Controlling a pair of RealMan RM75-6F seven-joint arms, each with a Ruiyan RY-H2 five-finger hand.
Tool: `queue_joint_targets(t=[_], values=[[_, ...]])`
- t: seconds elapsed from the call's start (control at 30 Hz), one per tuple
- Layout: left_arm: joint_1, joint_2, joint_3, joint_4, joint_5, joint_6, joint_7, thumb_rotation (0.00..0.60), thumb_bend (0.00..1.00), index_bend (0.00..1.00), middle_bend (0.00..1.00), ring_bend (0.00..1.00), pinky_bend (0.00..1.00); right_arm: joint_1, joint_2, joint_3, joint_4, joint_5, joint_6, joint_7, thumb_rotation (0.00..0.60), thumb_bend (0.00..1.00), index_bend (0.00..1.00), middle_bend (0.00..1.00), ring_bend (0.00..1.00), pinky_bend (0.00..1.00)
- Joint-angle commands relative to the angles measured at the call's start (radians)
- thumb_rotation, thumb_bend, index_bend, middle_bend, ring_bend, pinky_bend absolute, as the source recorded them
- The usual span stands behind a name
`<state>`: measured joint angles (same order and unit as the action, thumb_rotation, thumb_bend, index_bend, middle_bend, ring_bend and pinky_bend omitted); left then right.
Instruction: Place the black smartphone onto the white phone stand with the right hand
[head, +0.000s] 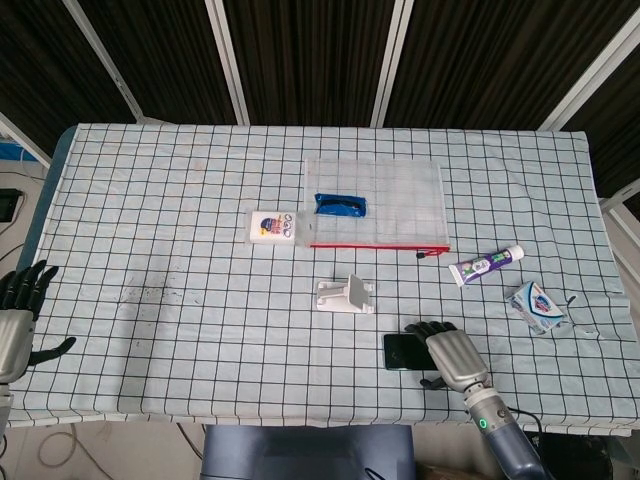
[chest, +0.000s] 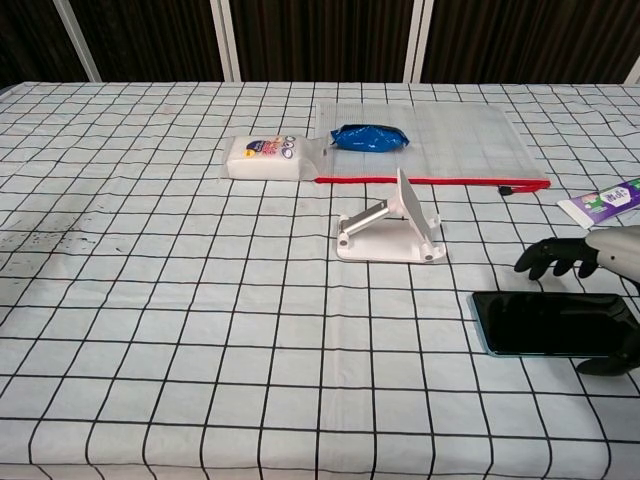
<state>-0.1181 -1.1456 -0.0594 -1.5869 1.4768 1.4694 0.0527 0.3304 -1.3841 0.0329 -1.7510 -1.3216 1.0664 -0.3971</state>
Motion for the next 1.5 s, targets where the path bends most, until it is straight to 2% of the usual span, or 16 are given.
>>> queue_joint_targets(t=[0.03, 0.47, 0.93, 1.23, 1.5], values=[[0.000, 0.001, 0.000, -0.001, 0.000, -0.001, -0.003, 0.600, 0.00, 0.00, 0.00, 0.00, 0.00, 0.007, -0.014, 0.001, 0.011, 0.012, -0.005, -0.007, 0.600, 0.14, 0.26, 0.28, 0.26, 0.28], [-0.003, 0.005, 0.000, -0.005, -0.005, -0.009, -0.015, 0.600, 0.00, 0.00, 0.00, 0.00, 0.00, 0.037, -0.057, 0.013, 0.040, 0.075, -0.022, -0.027, 0.600, 0.19, 0.29, 0.30, 0.27, 0.29], [-0.004, 0.007, -0.001, -0.010, -0.014, -0.015, -0.019, 0.600, 0.00, 0.00, 0.00, 0.00, 0.00, 0.056, -0.084, 0.018, 0.071, 0.115, -0.023, -0.030, 0.600, 0.20, 0.31, 0.31, 0.27, 0.30], [-0.004, 0.009, -0.001, -0.013, -0.018, -0.018, -0.021, 0.600, 0.00, 0.00, 0.00, 0.00, 0.00, 0.060, -0.090, 0.004, 0.087, 0.136, -0.026, -0.038, 0.600, 0.23, 0.40, 0.39, 0.35, 0.33], [-0.004, 0.011, -0.001, -0.015, -0.019, -0.019, -0.023, 0.600, 0.00, 0.00, 0.00, 0.00, 0.00, 0.059, -0.089, -0.003, 0.087, 0.117, -0.012, -0.015, 0.600, 0.30, 0.57, 0.57, 0.52, 0.50]])
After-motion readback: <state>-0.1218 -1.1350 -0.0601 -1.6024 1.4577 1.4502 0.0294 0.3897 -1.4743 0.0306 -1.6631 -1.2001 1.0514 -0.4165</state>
